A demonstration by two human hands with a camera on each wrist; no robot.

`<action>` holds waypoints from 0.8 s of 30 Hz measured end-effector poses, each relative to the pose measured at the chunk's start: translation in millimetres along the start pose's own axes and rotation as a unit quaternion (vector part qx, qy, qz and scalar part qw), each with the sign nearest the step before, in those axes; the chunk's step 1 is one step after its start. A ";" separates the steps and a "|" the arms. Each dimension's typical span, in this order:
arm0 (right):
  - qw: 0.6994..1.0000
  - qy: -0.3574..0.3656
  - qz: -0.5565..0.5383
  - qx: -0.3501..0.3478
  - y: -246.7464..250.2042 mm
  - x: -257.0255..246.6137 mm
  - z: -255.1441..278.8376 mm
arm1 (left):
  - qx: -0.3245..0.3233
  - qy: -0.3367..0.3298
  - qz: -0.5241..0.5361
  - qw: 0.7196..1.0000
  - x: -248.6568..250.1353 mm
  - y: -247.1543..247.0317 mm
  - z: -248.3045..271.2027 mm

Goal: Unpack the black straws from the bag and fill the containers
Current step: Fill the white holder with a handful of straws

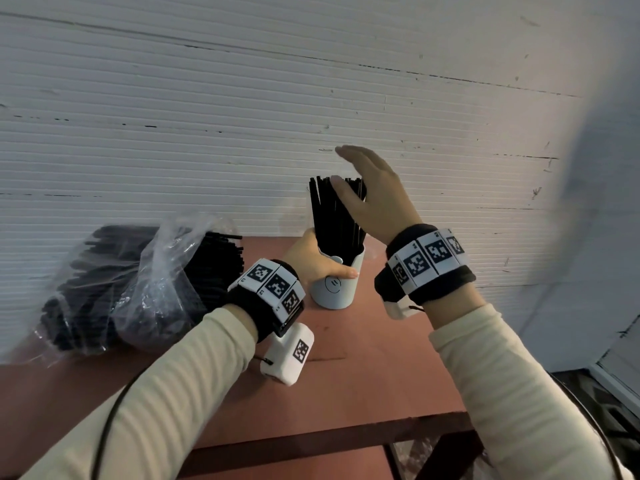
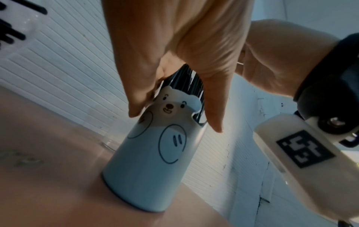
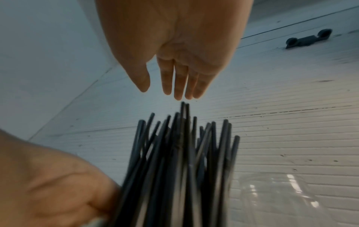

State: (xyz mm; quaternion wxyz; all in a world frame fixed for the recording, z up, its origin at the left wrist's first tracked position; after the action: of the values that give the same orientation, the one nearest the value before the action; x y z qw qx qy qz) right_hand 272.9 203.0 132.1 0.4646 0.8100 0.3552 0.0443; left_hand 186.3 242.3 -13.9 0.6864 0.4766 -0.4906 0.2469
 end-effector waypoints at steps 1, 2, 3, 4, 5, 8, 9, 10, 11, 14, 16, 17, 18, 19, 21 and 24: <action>0.999 0.013 -0.016 0.027 5.9 -6.1 3.0 | 0.003 -0.005 0.012 1.000 1.2 1.7 3.8; 0.998 0.024 -0.032 0.053 11.1 -11.6 7.0 | 0.009 -0.009 0.022 1.000 1.7 4.6 7.2; 0.995 0.031 -0.051 0.075 14.6 -17.6 10.6 | 0.020 -0.010 0.027 0.999 2.5 9.3 12.9; 0.993 0.032 -0.073 0.090 16.2 -22.0 14.0 | 0.034 -0.008 0.030 0.999 3.1 15.5 19.3; 0.990 0.027 -0.103 0.094 14.2 -25.3 16.4 | 0.052 -0.003 0.028 0.998 3.7 23.0 28.1; 0.978 -0.017 -0.205 0.042 -12.0 -30.4 18.3 | 0.126 -0.015 0.004 0.992 12.1 54.5 60.5; 0.973 -0.033 -0.228 0.009 -26.3 -32.2 17.9 | 0.156 -0.033 -0.009 0.987 17.6 66.9 73.9; 0.969 -0.048 -0.239 -0.031 -42.7 -34.9 17.5 | 0.186 -0.053 -0.022 0.981 22.8 80.1 88.2; 0.966 -0.060 -0.242 -0.074 -59.5 -38.3 17.0 | 0.214 -0.071 -0.033 0.974 27.0 93.0 102.2; 0.943 -0.089 -0.242 -0.212 -111.9 -53.2 17.4 | 0.274 -0.078 -0.052 0.957 25.4 128.7 139.1; 0.923 -0.093 -0.231 -0.293 -141.7 -67.4 19.0 | 0.301 -0.068 -0.060 0.949 17.5 147.9 157.3; 0.914 -0.090 -0.223 -0.327 -154.3 -75.1 19.9 | 0.308 -0.057 -0.069 0.947 11.6 155.6 163.7; 0.906 -0.084 -0.212 -0.357 -165.6 -82.4 20.9 | 0.313 -0.040 -0.080 0.946 4.6 161.8 168.1; 0.898 -0.075 -0.200 -0.384 -175.8 -89.8 21.9 | 0.311 -0.019 -0.094 0.946 -2.1 166.3 171.2; 0.888 -0.056 -0.183 -0.418 -191.2 -102.3 24.1 | 0.292 0.020 -0.114 0.950 -16.9 170.6 172.5; 0.894 -0.039 -0.158 -0.418 -200.0 -111.2 21.1 | 0.245 0.065 -0.130 0.959 -34.1 167.8 170.0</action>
State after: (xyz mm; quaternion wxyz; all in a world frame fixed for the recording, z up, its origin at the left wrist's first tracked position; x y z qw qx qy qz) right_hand 91.8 182.4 -7.9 0.7747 0.4753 0.4089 0.0825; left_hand -37.1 165.4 35.2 0.6056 0.6725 -0.3030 0.2986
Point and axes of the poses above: each hand's wrist, its own z-axis away from the middle knuckle, its own y-axis out of the back of the hand, x = y × z, the point moved 10 cm from there along -z, towards the middle knuckle, and after that the axes turned 14 degrees about -x, right-handed, at the moved point
